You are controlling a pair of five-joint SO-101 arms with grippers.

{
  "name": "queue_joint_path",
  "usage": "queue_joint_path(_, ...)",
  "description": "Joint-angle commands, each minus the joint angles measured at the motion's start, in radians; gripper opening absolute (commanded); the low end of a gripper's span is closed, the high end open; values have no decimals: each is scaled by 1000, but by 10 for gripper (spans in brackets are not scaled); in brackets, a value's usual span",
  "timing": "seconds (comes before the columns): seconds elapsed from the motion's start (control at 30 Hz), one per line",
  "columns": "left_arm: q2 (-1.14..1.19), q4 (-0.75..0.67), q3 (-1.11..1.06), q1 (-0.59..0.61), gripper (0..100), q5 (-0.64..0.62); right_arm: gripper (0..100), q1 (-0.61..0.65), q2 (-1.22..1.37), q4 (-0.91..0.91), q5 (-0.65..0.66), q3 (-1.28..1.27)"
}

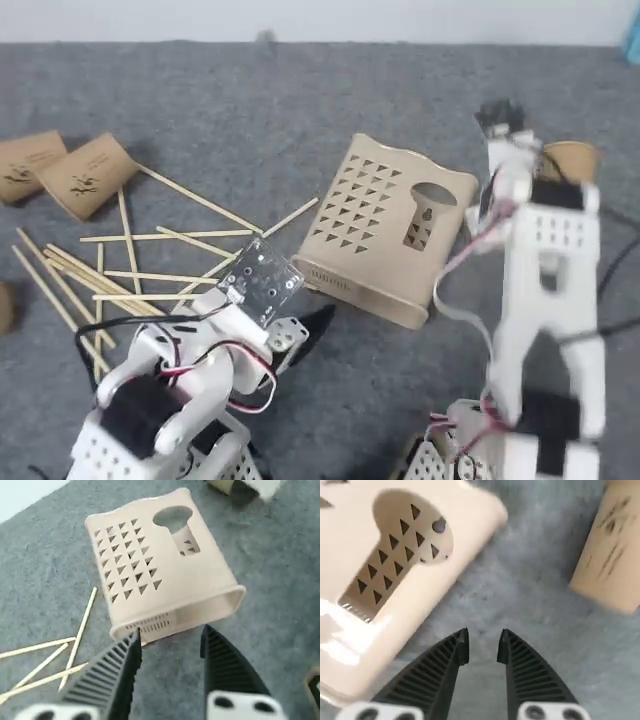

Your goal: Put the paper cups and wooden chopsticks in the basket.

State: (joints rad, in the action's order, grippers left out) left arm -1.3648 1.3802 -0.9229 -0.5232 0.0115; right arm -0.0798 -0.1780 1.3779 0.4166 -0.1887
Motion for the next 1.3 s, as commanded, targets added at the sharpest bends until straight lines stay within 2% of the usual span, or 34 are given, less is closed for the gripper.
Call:
queue_joint_path(0.0,40,-26,2,-2,188,-17,139,-4,156,162,78,422)
queue_joint_path(0.17,48,-34,-10,-2,188,-17,243,105,404,378,204,816)
queue_joint_path(0.33,44,-163,-134,40,188,-17,243,214,591,414,315,1000)
queue_joint_path(0.5,46,-325,-272,169,188,-20,243,268,704,410,433,1033)
queue_joint_path(0.73,48,-522,-426,226,188,-51,243,242,769,410,647,1034)
queue_joint_path(1.17,48,-549,-453,226,190,-44,245,189,816,404,890,1034)
queue_joint_path(1.27,48,-583,-473,226,190,-15,245,188,834,358,898,1034)
